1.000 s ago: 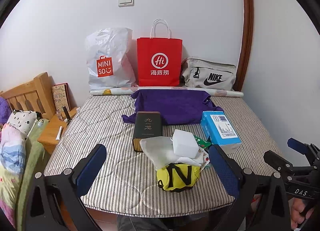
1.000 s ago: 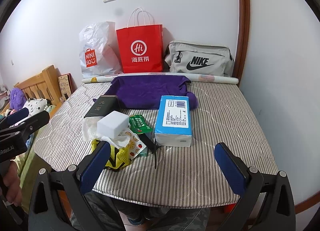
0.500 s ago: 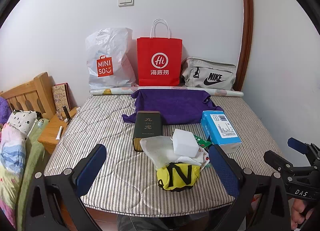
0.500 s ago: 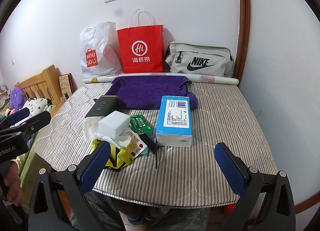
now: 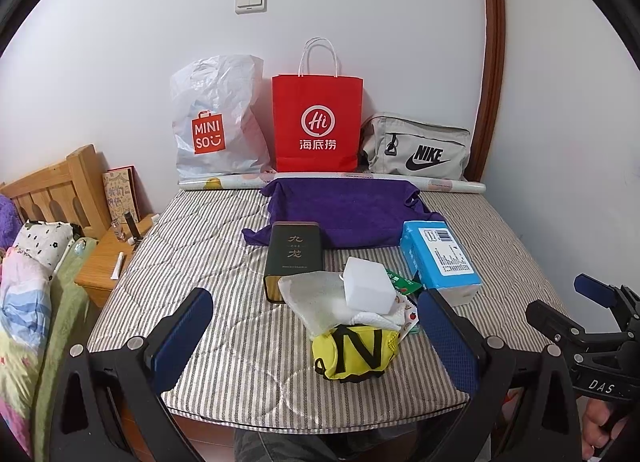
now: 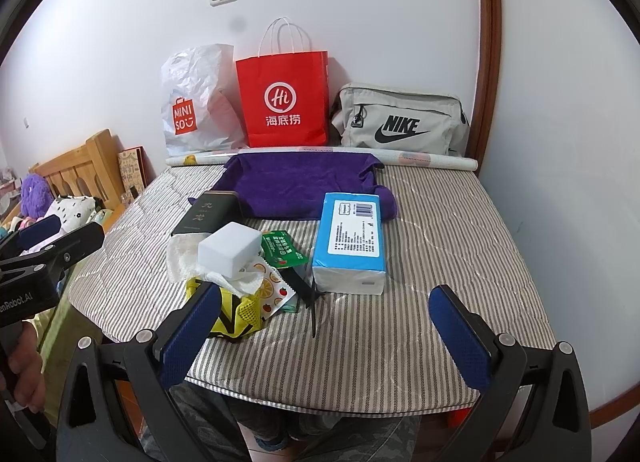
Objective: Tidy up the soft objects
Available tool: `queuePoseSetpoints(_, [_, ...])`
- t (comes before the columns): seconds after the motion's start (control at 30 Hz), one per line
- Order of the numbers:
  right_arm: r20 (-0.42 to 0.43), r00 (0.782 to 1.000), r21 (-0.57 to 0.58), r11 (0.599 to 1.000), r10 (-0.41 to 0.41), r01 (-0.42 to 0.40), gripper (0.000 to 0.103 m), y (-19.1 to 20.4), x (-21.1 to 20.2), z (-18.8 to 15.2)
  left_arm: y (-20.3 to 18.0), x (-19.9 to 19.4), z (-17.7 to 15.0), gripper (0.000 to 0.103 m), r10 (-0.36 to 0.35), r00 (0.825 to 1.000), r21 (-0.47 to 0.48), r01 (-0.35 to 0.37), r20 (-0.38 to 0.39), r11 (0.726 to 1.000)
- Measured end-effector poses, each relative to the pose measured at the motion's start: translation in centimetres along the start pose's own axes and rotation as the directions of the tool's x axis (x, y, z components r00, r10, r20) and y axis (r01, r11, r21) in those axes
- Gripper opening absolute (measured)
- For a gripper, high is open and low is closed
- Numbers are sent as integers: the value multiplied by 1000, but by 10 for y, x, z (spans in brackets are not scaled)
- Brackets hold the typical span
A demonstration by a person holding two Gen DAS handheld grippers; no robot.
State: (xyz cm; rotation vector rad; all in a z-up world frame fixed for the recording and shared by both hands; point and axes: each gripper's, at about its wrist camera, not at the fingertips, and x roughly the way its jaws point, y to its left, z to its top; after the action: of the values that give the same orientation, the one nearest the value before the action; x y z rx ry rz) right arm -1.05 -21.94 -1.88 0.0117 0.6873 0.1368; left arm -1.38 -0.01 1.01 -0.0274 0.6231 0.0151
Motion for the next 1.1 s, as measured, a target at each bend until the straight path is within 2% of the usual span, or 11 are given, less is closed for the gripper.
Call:
queuePoseSetpoints(0.6, [-3, 1000, 2, 1000, -4, 4, 103, -3, 3, 1, -2, 8, -4, 102, -3, 1000, 8, 3, -10, 1000])
queuePoseSetpoints(0.9, [-38, 999, 29, 1000, 2, -1, 102, -19, 31, -8, 12, 45, -10, 102, -20, 996, -26, 18, -86, 999])
queuePoseSetpoints(1.1, [-62, 998, 11, 1000, 19, -18, 95, -20, 57, -16, 17, 69, -18, 99, -35, 993, -27, 32, -115, 999])
